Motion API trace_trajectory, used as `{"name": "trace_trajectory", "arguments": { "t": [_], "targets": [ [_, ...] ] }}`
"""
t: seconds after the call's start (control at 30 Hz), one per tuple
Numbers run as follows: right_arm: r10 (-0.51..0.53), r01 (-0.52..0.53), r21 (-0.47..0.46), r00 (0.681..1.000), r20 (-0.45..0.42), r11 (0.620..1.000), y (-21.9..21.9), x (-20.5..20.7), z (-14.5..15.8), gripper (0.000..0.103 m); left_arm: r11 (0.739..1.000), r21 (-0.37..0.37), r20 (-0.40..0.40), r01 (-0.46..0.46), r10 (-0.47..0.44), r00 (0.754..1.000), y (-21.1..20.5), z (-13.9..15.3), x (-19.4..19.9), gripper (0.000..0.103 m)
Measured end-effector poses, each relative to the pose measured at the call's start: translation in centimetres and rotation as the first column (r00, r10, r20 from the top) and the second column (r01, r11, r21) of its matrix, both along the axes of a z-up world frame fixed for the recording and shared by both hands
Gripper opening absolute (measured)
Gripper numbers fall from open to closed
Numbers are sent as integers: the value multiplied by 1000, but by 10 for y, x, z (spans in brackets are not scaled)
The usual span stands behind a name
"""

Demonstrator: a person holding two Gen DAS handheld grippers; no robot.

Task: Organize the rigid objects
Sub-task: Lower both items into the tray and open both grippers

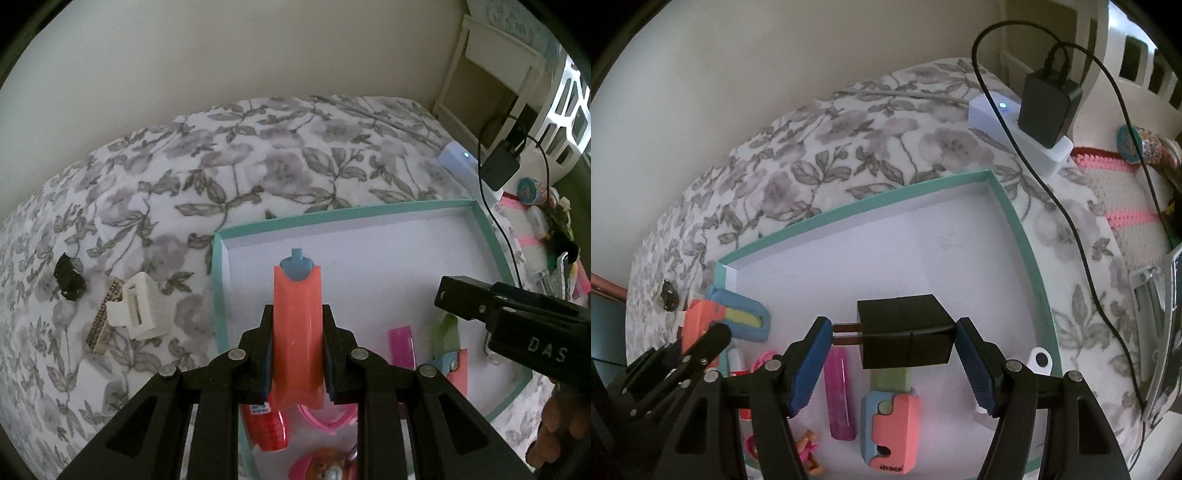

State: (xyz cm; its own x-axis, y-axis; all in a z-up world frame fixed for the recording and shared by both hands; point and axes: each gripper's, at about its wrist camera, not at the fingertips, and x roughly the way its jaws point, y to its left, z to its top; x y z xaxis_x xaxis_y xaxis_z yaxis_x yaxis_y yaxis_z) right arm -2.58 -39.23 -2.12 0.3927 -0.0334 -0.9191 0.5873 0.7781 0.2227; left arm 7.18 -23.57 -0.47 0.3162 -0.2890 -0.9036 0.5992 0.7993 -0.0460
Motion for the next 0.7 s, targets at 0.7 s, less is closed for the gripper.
{"name": "trace_trajectory", "arguments": {
  "t": [0.7],
  "targets": [
    [114,-118,-139,993,-41,983,10,27,-15,70,1000,7,-42,-18,18,999,-16,-40,20,23]
  ]
}}
